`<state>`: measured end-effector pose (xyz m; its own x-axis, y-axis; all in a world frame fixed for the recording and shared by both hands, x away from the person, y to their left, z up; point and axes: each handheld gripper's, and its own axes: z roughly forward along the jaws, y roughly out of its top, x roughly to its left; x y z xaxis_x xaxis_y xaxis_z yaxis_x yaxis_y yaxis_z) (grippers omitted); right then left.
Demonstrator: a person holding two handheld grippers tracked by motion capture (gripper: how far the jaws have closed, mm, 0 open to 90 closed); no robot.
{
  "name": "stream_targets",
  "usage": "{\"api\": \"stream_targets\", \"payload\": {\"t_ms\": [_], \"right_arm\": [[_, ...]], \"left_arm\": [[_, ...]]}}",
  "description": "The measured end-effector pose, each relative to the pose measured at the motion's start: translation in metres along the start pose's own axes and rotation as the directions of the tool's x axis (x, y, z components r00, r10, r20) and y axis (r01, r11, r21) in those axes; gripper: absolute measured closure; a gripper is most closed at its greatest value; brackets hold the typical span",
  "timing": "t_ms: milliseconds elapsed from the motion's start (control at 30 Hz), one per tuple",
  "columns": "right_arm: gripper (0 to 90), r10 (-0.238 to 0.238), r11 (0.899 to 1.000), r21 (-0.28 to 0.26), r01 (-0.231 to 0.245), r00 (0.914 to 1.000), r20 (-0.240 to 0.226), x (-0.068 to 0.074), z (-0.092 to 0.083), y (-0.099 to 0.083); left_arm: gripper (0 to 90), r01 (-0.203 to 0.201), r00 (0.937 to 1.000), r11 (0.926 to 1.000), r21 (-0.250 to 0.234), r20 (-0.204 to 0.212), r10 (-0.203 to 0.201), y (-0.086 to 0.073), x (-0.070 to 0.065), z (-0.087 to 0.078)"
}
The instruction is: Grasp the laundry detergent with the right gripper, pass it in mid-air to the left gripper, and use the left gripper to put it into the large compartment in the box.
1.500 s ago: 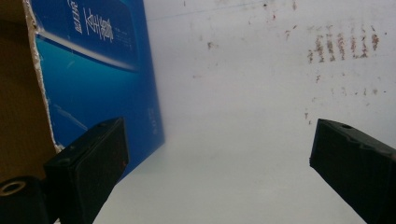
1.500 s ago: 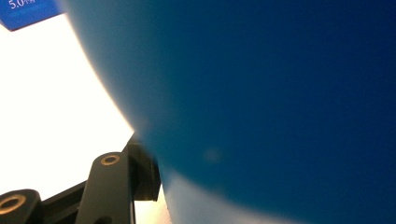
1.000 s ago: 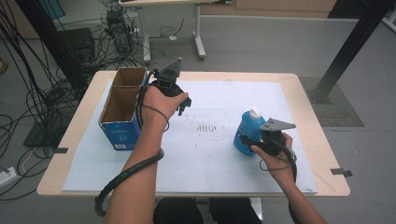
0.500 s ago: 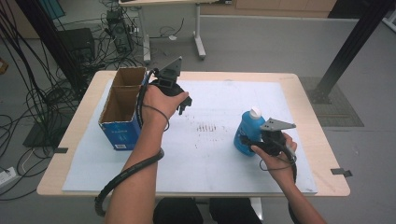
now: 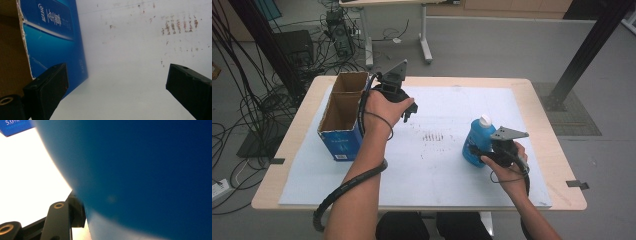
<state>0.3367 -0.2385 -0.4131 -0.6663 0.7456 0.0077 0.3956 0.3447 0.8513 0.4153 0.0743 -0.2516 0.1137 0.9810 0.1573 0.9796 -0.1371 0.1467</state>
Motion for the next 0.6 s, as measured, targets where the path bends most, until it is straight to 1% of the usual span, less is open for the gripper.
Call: {"api": "stream_targets", "payload": {"t_ms": [600], "right_arm": [[41.9, 0.003, 1.0, -0.003, -0.003, 1.0, -0.001, -0.0003, 0.0, -0.0003]], "left_arm": [[5.0, 0.001, 1.0, 1.0, 0.0, -0.008, -0.001, 0.0001, -0.0002, -0.0011]]}}
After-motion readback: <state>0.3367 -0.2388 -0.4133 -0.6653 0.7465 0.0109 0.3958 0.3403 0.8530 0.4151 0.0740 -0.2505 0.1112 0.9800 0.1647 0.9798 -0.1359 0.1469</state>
